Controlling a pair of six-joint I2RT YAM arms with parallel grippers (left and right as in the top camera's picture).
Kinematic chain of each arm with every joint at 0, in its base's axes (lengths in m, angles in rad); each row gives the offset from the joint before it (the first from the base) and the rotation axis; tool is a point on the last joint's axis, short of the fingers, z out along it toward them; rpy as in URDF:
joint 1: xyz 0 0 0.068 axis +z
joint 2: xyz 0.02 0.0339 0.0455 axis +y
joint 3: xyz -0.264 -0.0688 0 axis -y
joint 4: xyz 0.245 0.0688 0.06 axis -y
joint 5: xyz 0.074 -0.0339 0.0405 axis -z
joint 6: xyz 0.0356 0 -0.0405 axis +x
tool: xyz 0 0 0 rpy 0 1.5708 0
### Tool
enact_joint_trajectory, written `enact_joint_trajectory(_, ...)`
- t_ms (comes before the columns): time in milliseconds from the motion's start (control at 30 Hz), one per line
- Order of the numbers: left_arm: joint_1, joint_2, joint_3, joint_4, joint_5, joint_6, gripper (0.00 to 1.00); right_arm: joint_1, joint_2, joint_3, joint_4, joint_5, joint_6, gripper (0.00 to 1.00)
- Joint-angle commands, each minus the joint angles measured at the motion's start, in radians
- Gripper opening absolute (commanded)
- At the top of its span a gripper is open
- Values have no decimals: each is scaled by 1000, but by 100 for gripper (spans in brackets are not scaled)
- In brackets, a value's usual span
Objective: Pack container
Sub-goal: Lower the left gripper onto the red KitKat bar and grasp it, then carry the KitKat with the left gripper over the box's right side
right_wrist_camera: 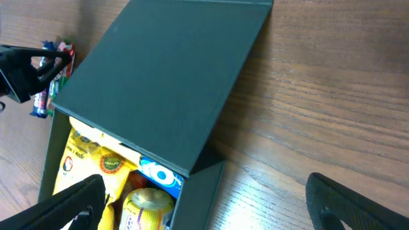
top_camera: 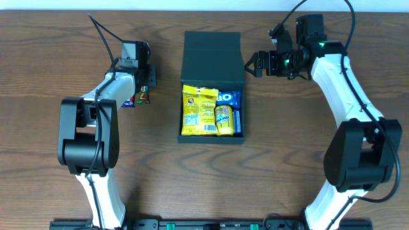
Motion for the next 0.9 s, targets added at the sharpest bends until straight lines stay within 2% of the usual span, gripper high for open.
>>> enact_joint_trajectory(0, -18, -9, 53, -21, -23, -3, 6, -2, -26, 14, 2, -14, -10, 99)
enact_joint_trajectory(133, -45, -29, 108, -77, -30, -3, 6, -18, -26, 14, 7, -14, 0, 99)
enact_joint_trajectory(467, -149, -55, 308, -346, -107, -31, 6, -105, -26, 14, 6, -14, 43, 99)
enact_joint_trajectory(733, -273, -136, 397, -441, -96, -210, 5, -199, -26, 14, 6, -14, 53, 99)
enact_joint_trajectory(867, -345, -151, 397, -474, -68, -441, 6, -222, -26, 14, 6, -14, 53, 99)
